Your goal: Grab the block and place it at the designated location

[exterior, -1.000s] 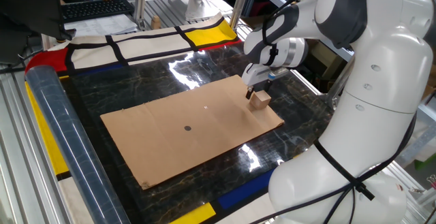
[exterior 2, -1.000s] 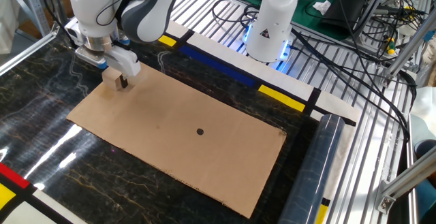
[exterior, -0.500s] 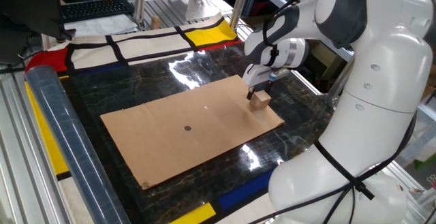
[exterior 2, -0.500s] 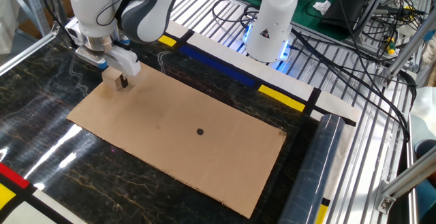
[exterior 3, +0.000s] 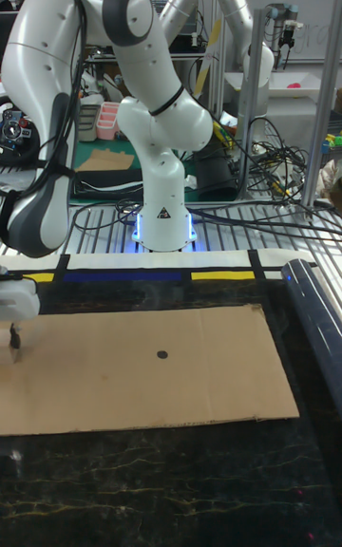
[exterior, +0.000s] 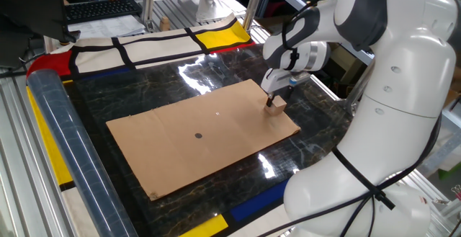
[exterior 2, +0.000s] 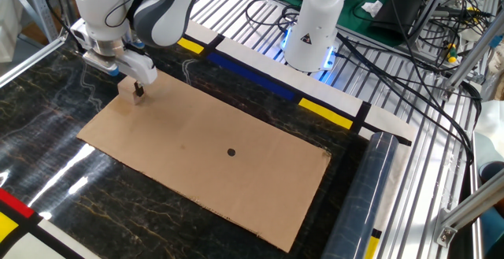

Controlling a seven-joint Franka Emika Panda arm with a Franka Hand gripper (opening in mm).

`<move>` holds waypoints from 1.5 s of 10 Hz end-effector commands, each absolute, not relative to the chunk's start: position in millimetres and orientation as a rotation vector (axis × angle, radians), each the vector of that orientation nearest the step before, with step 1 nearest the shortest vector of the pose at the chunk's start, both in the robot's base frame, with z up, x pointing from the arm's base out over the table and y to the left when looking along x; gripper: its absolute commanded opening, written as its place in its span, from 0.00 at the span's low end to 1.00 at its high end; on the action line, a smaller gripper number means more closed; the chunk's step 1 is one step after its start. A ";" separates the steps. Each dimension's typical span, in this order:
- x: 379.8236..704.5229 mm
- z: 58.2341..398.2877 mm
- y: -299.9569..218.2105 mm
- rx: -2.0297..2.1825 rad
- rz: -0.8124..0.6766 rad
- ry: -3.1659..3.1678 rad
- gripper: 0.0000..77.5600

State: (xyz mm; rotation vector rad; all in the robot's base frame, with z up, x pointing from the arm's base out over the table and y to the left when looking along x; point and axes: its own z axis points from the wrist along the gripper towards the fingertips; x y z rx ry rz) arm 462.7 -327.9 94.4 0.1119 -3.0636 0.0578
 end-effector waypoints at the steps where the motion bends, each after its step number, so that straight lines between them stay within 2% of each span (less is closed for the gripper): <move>1: 462.5 92.0 -328.1 0.114 0.061 -3.066 1.00; 15: 464.9 85.0 -317.7 0.154 0.063 -3.061 1.00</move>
